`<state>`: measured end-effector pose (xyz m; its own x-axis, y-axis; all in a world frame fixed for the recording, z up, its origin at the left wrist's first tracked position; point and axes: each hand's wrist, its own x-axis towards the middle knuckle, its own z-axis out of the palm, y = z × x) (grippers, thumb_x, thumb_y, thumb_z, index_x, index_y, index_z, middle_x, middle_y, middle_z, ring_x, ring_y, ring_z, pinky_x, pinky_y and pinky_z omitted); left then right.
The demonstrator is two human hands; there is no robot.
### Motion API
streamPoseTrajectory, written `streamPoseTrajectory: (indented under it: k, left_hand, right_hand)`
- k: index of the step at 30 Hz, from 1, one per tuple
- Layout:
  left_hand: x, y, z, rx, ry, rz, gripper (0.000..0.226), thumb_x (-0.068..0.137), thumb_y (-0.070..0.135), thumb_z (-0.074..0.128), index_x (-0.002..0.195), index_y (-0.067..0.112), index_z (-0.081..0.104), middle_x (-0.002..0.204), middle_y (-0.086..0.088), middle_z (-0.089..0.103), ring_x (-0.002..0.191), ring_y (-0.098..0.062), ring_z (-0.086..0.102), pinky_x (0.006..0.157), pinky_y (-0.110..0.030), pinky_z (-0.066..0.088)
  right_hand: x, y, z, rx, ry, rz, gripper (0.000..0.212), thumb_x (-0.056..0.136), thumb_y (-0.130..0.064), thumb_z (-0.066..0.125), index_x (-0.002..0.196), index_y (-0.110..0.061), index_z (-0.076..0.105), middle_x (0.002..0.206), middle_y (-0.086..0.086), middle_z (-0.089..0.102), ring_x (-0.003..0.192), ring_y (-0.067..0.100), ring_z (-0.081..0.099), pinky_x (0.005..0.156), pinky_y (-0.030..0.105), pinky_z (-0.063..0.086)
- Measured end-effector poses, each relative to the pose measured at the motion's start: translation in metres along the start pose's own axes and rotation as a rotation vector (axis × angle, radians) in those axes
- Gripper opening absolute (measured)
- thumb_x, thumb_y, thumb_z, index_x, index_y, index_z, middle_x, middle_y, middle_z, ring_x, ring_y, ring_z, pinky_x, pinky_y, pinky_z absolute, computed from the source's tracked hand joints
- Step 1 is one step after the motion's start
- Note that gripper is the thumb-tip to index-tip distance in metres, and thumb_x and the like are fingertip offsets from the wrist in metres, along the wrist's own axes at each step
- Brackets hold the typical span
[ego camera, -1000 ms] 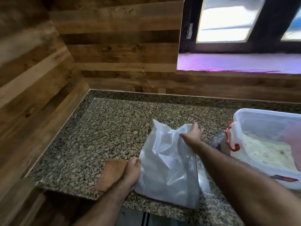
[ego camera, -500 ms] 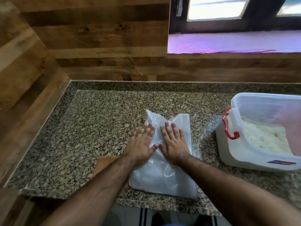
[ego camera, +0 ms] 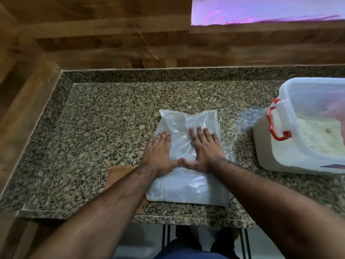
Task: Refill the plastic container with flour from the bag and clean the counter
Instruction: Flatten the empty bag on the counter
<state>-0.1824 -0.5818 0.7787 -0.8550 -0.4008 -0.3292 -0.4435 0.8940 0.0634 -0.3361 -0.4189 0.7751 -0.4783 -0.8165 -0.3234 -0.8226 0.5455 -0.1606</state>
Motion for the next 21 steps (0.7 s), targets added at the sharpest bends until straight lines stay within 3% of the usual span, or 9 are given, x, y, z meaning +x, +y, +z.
streamPoseTrajectory:
  k: [2,3,5,7,10,13,17,21]
  left_hand:
    - [0.010,0.003,-0.013,-0.005,0.148,0.021,0.108,0.094,0.089,0.004,0.171,0.013,0.005,0.179,-0.010,0.013,0.164,-0.030,0.014,0.133,-0.050,0.009]
    - [0.018,0.004,-0.017,0.004,0.192,0.057,0.102,0.098,0.085,0.003,0.171,0.015,0.002,0.180,-0.010,0.009,0.165,-0.030,0.009,0.134,-0.050,0.006]
    - [0.037,0.001,-0.021,0.048,0.193,0.158,0.098,0.098,0.084,0.000,0.170,0.018,-0.013,0.179,-0.008,-0.016,0.165,-0.026,-0.017,0.134,-0.051,-0.003]
    - [0.054,-0.006,-0.018,0.103,0.117,0.199,0.108,0.091,0.093,0.000,0.166,0.020,-0.024,0.175,-0.006,-0.028,0.162,-0.024,-0.028,0.133,-0.052,-0.003]
    - [0.068,-0.017,-0.008,0.130,0.007,0.136,0.133,0.069,0.110,0.009,0.162,0.025,-0.033,0.172,-0.009,-0.036,0.160,-0.028,-0.031,0.133,-0.052,-0.006]
    - [0.077,-0.024,-0.012,0.065,-0.048,0.079,0.147,0.049,0.119,0.022,0.158,0.041,-0.037,0.169,-0.014,-0.041,0.160,-0.036,-0.031,0.132,-0.054,-0.008]
    - [0.079,-0.029,-0.028,0.085,-0.147,0.090,0.158,0.037,0.117,0.045,0.153,0.051,-0.040,0.163,-0.014,-0.049,0.156,-0.039,-0.035,0.131,-0.055,-0.010]
    - [0.076,-0.035,-0.039,0.100,-0.291,0.084,0.180,0.018,0.106,0.070,0.141,0.053,-0.051,0.156,-0.006,-0.058,0.151,-0.034,-0.044,0.129,-0.059,-0.013]
  right_hand:
    - [0.010,0.000,-0.014,-0.055,0.004,0.004,0.152,0.058,-0.110,0.037,0.161,-0.024,-0.033,0.177,0.017,-0.001,0.162,0.042,0.008,0.131,0.057,0.012]
    - [0.015,0.000,-0.019,-0.088,0.003,-0.003,0.157,0.053,-0.111,0.039,0.161,-0.023,-0.034,0.176,0.017,-0.004,0.162,0.044,0.006,0.131,0.058,0.012]
    - [0.025,0.003,-0.023,-0.142,-0.018,-0.032,0.161,0.049,-0.113,0.038,0.158,-0.022,-0.039,0.172,0.013,-0.033,0.161,0.043,-0.019,0.131,0.062,0.001]
    - [0.033,0.006,-0.022,-0.145,-0.053,-0.064,0.163,0.047,-0.115,0.037,0.156,-0.021,-0.042,0.164,0.006,-0.048,0.157,0.039,-0.030,0.130,0.063,-0.001]
    - [0.040,0.009,-0.016,-0.101,-0.107,-0.026,0.170,0.038,-0.118,0.035,0.156,-0.023,-0.042,0.165,0.003,-0.047,0.156,0.039,-0.032,0.130,0.064,-0.001]
    - [0.045,0.009,-0.020,-0.116,-0.150,0.058,0.174,0.029,-0.120,0.034,0.157,-0.027,-0.040,0.166,0.010,-0.044,0.153,0.047,-0.035,0.129,0.065,-0.003]
    - [0.053,0.003,-0.032,-0.183,-0.230,0.133,0.184,0.015,-0.118,0.040,0.154,-0.030,-0.043,0.161,0.023,-0.045,0.151,0.057,-0.028,0.128,0.066,-0.004]
    - [0.046,0.002,-0.042,-0.241,-0.349,0.142,0.195,0.009,-0.109,0.062,0.149,-0.030,-0.049,0.155,0.026,-0.050,0.150,0.058,-0.029,0.127,0.069,-0.004]
